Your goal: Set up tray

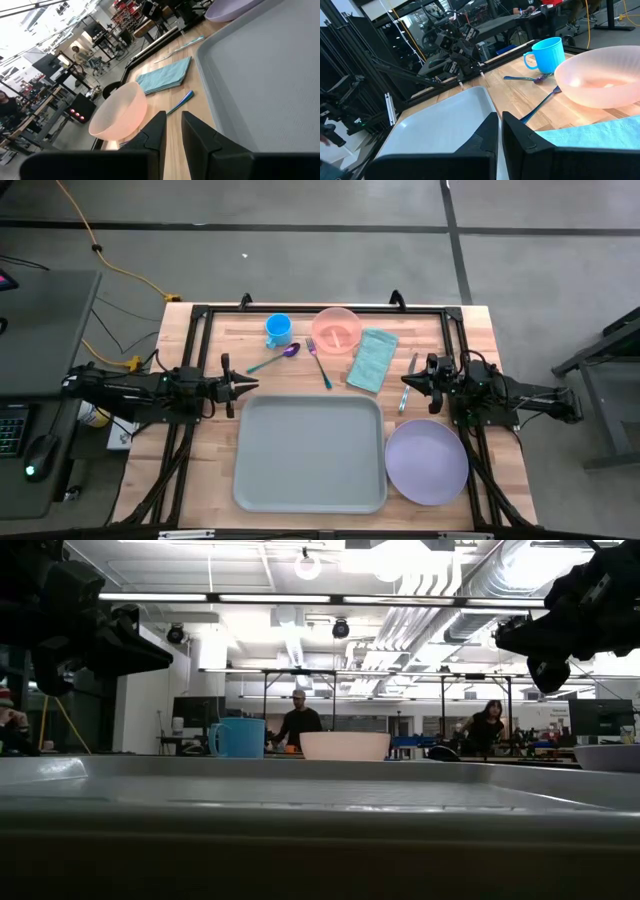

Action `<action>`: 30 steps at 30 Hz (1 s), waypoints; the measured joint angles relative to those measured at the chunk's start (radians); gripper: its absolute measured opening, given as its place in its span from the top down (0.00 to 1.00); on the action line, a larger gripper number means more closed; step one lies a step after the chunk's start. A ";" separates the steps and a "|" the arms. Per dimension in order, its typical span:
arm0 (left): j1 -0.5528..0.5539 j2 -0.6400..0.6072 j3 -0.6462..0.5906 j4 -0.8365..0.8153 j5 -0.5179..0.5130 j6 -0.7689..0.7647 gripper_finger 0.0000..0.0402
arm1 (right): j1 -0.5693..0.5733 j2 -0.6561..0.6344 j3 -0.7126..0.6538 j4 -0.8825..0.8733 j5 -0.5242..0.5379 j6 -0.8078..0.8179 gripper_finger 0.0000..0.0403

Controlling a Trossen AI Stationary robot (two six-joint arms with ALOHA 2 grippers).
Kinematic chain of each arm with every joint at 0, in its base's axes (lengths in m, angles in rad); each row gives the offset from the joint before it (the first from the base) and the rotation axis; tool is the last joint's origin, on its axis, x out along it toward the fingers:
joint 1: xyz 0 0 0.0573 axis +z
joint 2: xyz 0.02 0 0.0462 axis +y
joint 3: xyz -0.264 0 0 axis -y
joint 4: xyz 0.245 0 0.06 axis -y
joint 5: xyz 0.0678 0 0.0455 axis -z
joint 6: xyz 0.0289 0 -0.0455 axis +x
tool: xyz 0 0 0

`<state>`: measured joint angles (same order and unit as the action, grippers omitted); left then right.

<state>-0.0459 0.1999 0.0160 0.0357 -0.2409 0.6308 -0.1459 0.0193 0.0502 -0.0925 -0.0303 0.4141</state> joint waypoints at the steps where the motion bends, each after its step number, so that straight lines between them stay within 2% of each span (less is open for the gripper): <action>1: 0.000 0.000 0.000 0.000 0.000 0.000 0.78 | 0.000 0.000 0.000 0.000 0.000 0.000 1.00; 11: 0.000 0.000 0.000 0.010 -0.005 0.000 0.78 | 0.000 0.000 0.000 0.000 0.000 0.000 1.00; 21: 0.000 0.000 0.000 0.026 -0.013 -0.123 0.78 | 0.000 0.000 0.000 0.000 0.000 0.000 1.00; 25: 0.000 0.000 0.000 0.078 -0.037 -0.264 0.78 | 0.000 0.000 0.000 0.000 0.000 0.000 1.00; 30: 0.000 -0.001 0.000 0.152 -0.192 -0.602 0.78 | 0.000 0.000 0.000 0.000 0.000 0.000 1.00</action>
<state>-0.0460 0.1993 0.0162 0.1881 -0.4327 0.0291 -0.1455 0.0193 0.0502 -0.0925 -0.0300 0.4142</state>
